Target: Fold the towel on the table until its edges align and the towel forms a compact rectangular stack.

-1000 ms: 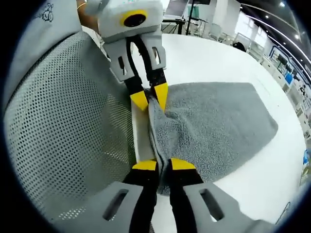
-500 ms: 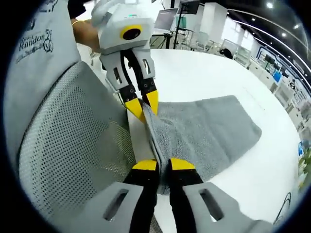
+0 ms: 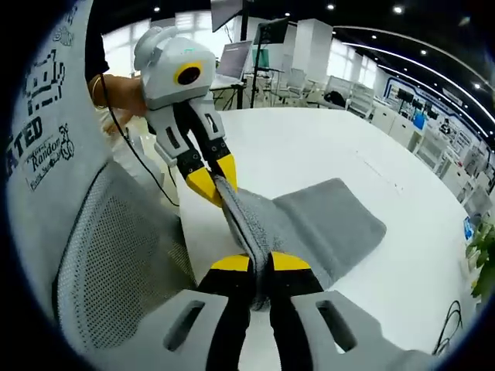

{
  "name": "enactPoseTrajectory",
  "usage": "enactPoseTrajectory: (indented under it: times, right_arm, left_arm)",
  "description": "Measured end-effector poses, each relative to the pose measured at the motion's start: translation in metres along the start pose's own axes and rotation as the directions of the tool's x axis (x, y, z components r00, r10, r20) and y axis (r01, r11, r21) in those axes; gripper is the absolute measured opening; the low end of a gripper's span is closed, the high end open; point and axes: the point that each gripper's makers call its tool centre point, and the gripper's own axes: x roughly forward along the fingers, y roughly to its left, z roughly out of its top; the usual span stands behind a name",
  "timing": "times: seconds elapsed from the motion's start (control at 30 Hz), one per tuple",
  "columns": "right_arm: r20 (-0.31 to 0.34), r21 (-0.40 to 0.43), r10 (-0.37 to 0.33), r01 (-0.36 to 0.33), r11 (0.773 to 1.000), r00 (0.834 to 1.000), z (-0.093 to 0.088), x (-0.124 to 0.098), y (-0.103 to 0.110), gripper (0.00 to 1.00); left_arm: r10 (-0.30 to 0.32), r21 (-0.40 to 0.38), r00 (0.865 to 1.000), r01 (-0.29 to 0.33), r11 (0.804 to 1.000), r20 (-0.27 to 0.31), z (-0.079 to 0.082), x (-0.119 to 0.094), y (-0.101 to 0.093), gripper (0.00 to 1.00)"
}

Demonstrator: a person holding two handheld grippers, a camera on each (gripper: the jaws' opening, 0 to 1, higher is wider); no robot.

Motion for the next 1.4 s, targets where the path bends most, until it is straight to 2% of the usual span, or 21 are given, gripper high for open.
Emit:
enactPoseTrajectory:
  times: [0.3,0.5,0.67,0.93,1.1,1.4]
  right_arm:
    - [0.021,0.007,-0.026,0.026,1.0,0.999,0.009,-0.006,-0.017,0.05]
    - [0.053,0.016,-0.044,0.043,0.999,0.998,0.024,-0.013,-0.031,0.05]
    - [0.082,0.053,-0.045,0.04,0.998,0.996,0.036,-0.013,-0.043,0.05]
    - [0.103,0.067,-0.061,0.054,0.996,0.993,0.056,-0.008,-0.066,0.04]
    - [0.109,0.101,-0.081,0.07,0.992,0.991,0.063,0.0,-0.086,0.04]
    - [0.103,0.165,-0.09,0.072,0.984,0.991,0.062,0.019,-0.118,0.04]
  left_arm:
    - [-0.001,0.03,1.0,0.0,1.0,0.02,0.016,-0.002,0.013,0.07]
    - [0.018,0.042,0.999,-0.02,0.999,0.04,0.031,-0.006,0.026,0.07]
    - [0.014,0.037,0.998,-0.017,0.999,0.064,0.04,-0.007,0.044,0.07]
    - [0.043,0.081,0.997,-0.049,0.995,0.068,0.054,-0.005,0.076,0.07]
    - [0.06,0.098,0.996,-0.067,0.993,0.072,0.058,0.002,0.099,0.07]
    - [0.057,0.104,0.997,-0.063,0.993,0.057,0.054,0.02,0.129,0.07]
